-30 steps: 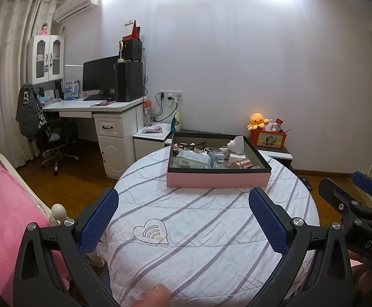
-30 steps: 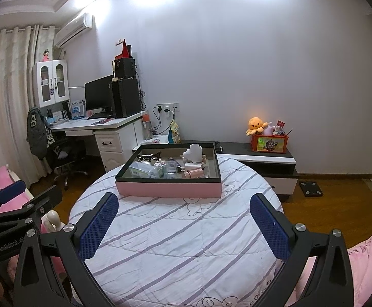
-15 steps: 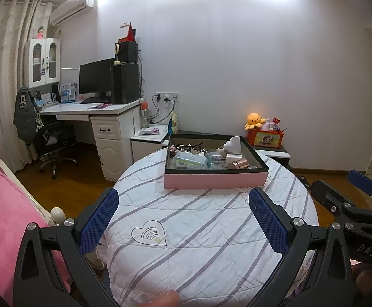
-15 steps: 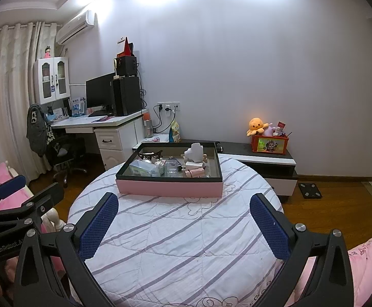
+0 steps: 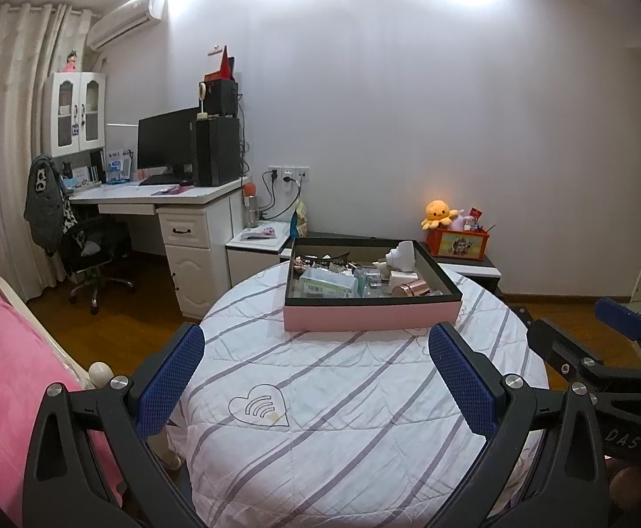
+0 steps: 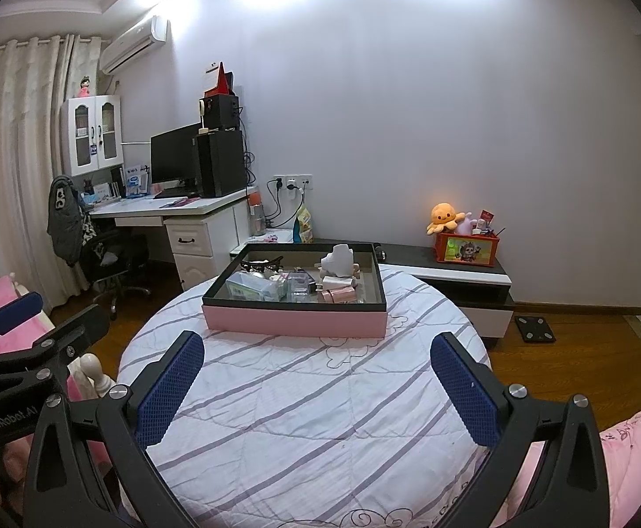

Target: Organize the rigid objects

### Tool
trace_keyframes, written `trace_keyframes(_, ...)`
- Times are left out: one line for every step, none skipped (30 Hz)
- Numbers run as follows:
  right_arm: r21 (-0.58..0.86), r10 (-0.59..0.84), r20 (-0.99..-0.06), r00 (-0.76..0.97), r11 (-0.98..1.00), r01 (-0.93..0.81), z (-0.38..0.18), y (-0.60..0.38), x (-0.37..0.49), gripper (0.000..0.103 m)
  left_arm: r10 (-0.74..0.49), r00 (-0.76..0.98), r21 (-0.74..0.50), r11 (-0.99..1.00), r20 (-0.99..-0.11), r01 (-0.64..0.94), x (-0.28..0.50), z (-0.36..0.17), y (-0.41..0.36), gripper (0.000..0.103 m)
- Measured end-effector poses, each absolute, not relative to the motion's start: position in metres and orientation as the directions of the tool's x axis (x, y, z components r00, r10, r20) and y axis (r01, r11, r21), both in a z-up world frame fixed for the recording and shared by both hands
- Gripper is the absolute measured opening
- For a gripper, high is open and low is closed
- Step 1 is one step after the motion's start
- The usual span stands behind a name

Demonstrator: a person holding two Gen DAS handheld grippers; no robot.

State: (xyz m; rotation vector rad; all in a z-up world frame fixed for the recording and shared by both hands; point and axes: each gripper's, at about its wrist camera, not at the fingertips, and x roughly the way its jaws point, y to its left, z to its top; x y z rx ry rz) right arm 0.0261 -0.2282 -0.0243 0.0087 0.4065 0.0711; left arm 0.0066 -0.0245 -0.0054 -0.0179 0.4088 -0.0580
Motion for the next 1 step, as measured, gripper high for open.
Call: trace_keyframes(0.022, 0.07, -0.394, 0.916, 0.998, -0.067, -0.0248, -0.228, 0.0257, 0.103, -0.064, 0.916, -0.033, 0.998, -0.397, 0.056, 0.0062, -0.0051, -0.024, 0.103)
